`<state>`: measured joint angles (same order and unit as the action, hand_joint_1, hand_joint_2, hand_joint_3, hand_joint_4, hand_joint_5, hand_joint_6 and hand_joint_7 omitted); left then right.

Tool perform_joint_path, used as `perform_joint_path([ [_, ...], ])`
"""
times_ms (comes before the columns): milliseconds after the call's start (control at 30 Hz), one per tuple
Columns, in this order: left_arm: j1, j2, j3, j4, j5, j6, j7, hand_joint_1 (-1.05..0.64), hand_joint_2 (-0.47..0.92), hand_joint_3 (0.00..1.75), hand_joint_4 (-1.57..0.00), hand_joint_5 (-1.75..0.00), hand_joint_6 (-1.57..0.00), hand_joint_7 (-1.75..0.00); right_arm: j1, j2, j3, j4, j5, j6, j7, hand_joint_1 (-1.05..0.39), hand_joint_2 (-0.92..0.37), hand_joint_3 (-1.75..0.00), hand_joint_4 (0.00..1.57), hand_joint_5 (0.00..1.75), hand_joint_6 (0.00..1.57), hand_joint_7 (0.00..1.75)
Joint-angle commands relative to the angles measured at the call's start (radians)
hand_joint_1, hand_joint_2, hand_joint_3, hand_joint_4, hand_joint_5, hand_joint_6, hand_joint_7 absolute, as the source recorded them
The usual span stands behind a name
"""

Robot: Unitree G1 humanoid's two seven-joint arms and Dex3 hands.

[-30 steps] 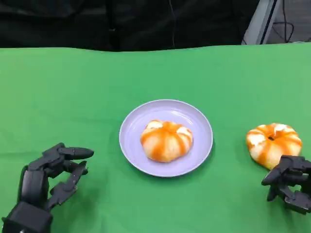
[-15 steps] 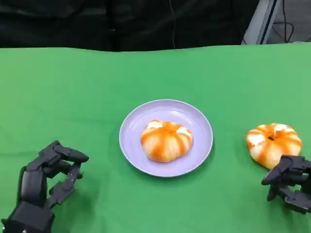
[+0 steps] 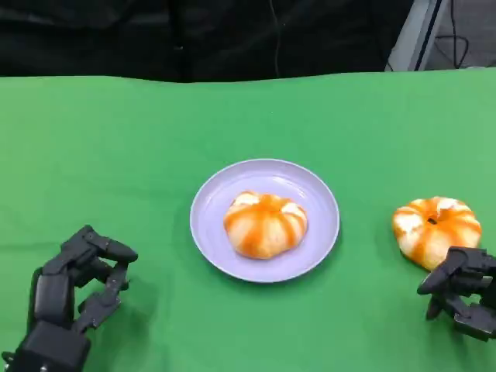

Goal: Grasp the bread from the table and place it into the plate.

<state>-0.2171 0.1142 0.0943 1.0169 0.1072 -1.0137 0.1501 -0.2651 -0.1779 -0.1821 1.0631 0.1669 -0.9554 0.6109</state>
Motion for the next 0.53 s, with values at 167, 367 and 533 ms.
perform_joint_path([
  [167, 0.003, 0.012, 0.009, 0.008, -0.003, -0.002, 0.009, -0.11, 0.92, 0.52, -0.68, -1.66, -0.64, -1.4, -0.006, -0.02, -0.011, 0.005, 0.012, -0.011, 0.001, 0.11, -0.81, -0.69, 0.89, 1.41, 0.93, 1.01],
  [367, 0.003, 0.01, 0.01, 0.008, -0.005, 0.0, 0.008, -0.11, 0.92, 0.52, -0.68, -1.66, -0.64, -1.39, -0.008, -0.021, -0.013, 0.01, 0.016, -0.012, 0.007, 0.11, -0.82, -0.69, 0.89, 1.41, 0.92, 1.01],
  [533, 0.0, 0.008, 0.01, 0.009, -0.007, -0.003, 0.006, -0.11, 0.92, 0.53, -0.68, -1.66, -0.64, -1.39, -0.011, -0.023, -0.014, 0.014, 0.01, -0.015, 0.003, 0.11, -0.81, -0.69, 0.89, 1.4, 0.93, 1.01],
])
